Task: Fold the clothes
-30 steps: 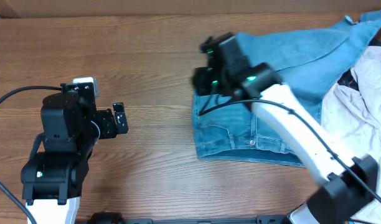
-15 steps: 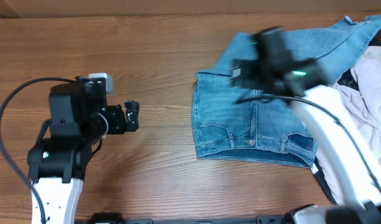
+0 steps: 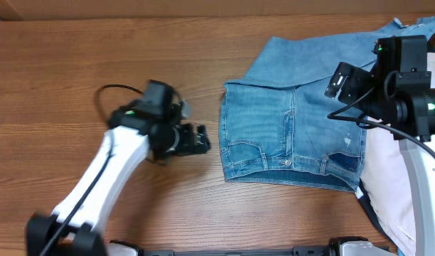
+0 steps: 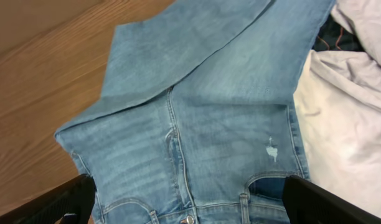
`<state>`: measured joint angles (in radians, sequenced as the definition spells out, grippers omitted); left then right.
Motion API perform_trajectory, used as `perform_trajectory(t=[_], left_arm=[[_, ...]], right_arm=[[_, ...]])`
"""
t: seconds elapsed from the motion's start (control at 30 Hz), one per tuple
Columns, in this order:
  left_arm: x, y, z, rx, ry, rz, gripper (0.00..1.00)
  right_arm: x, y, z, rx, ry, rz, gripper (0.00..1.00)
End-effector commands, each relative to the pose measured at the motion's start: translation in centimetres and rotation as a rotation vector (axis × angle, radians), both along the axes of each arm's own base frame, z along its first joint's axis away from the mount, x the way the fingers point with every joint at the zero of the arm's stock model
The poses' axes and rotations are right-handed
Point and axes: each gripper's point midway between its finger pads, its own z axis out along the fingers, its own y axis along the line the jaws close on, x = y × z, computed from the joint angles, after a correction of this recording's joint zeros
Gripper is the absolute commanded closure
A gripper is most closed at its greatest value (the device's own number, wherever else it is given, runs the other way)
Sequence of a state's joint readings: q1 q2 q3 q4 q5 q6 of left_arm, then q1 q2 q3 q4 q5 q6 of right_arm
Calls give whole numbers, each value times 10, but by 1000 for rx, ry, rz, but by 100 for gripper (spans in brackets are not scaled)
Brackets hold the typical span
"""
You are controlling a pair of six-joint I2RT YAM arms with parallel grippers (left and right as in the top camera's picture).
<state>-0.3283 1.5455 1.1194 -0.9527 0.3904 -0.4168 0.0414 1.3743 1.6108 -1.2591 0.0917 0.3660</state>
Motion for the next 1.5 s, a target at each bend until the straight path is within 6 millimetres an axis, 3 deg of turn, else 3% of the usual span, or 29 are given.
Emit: perform_trajectory(t=[0.0, 0.3, 0.57, 0.63, 0.73, 0.9, 1.03, 1.17, 1.27, 1.43, 1.47], left_arm=[[-7, -25, -20, -16, 131, 55, 0], [-2, -71, -74, -19, 168, -2, 0], [-17, -107, -93, -21, 176, -41, 3], [-18, -115, -92, -30, 162, -57, 16], [-19, -118, -92, -32, 156, -66, 50], [-15, -99, -95, 21, 166, -37, 96], [-4, -42, -91, 167, 159, 27, 96], [19, 42, -62, 361, 75, 124, 96], [45, 129, -18, 476, -31, 284, 96], [85, 240, 45, 443, -222, 531, 94], [89, 258, 54, 394, -241, 595, 68]], right_arm=[[-1, -5, 5, 7, -9, -15, 0], [-3, -5, 4, 1, 0, -14, 0], [-4, -6, 3, -5, 7, -14, 0], [-4, -6, 3, -5, 6, -14, 0], [-4, -7, 3, -8, 6, -15, 0], [-4, -7, 3, -8, 7, -15, 0], [-4, -7, 3, -8, 7, -16, 0], [-4, -9, 3, -20, 7, -24, 0], [-4, -9, 3, -20, 7, -24, 0], [-4, -9, 3, -20, 6, -24, 0], [-4, -9, 3, -20, 6, -24, 0]])
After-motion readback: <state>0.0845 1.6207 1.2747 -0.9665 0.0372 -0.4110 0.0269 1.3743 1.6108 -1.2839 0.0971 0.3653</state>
